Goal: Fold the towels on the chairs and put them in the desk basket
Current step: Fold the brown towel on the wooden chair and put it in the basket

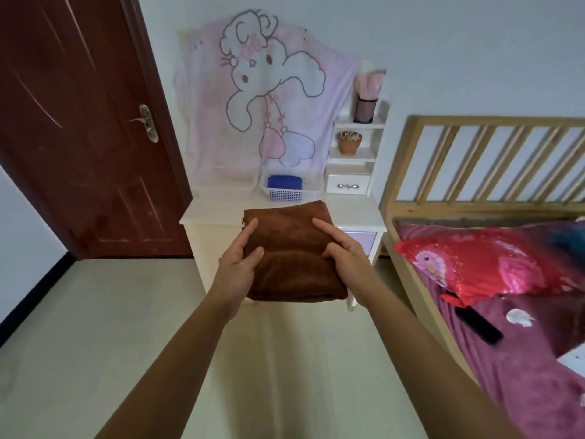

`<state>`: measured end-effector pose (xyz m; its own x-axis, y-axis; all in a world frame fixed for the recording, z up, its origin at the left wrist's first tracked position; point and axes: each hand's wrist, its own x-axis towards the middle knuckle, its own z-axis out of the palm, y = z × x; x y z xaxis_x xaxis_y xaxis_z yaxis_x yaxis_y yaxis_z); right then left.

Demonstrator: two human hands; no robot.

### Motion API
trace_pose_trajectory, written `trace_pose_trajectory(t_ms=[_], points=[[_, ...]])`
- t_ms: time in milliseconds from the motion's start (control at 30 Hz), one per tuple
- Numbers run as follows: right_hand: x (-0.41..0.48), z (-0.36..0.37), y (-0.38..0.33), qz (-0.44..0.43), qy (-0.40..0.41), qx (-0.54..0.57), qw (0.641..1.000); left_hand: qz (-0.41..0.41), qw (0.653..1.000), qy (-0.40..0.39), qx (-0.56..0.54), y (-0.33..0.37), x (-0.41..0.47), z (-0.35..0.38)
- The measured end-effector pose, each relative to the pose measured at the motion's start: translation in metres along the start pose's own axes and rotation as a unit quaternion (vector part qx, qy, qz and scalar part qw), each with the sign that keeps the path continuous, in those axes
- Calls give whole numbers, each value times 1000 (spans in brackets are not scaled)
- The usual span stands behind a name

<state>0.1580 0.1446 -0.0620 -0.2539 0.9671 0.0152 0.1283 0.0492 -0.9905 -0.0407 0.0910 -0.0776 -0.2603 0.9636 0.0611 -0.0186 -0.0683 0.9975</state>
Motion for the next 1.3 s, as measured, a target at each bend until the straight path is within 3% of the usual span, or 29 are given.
trace_pose_trajectory(t_ms=[233, 500, 767, 1000, 1300], points=[[167, -11, -14, 19, 31, 6, 999, 10, 998, -51, 32, 15, 183, 7], [349, -51, 36, 41, 69, 1, 997, -16, 995, -85, 42, -31, 372, 52], [546, -72, 78, 122, -23, -5, 992, -121, 988, -52, 83, -73, 547, 74], [650, -46, 119, 212, -127, -60, 967, -222, 967, -32, 119, -126, 637, 51], [758, -8, 170, 277, -84, -82, 954, -265, 946, -89, 162, -189, 768, 24]])
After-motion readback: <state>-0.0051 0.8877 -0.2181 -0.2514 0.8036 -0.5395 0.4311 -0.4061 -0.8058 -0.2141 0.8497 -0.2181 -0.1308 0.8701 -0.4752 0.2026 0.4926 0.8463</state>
